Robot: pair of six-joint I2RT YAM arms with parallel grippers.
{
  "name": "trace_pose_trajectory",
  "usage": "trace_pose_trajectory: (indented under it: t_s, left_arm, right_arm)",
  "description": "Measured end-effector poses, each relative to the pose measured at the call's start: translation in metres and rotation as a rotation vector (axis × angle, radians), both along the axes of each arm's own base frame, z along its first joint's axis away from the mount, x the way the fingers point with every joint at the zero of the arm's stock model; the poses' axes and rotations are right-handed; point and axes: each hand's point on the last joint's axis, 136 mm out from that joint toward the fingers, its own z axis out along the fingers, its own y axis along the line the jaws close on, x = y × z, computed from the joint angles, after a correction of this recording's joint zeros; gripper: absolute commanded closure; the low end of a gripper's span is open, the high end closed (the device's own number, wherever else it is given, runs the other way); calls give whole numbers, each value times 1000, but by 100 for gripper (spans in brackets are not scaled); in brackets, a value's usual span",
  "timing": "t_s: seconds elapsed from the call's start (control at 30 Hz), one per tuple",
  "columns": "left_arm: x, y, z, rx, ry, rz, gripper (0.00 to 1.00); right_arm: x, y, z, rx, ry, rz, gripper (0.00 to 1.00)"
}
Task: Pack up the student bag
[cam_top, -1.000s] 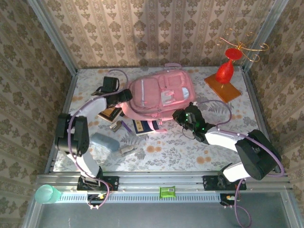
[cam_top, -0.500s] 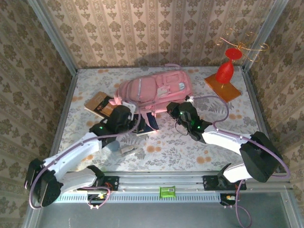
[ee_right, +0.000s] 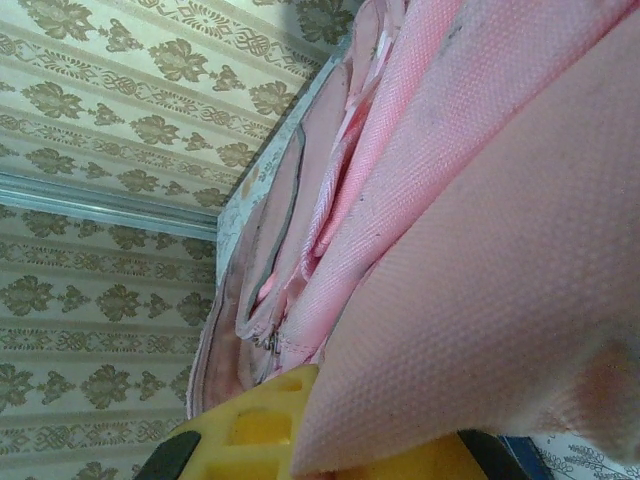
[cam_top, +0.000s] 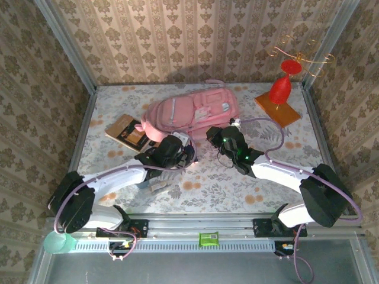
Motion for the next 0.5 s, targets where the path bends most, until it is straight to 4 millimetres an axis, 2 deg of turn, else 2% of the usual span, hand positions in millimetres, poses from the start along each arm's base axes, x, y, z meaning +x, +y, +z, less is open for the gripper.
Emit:
trace_pose_trajectory:
  t_s: [0.3,0.5]
  left_arm:
    - [25,-11,20,-49,-87,9,60]
    - [29,-14,16,-43,-86,18,63]
  right_arm:
    - [-1,-1,3,5,-7,-1,95]
    - [-3,-3,2,4,-5,-1,95]
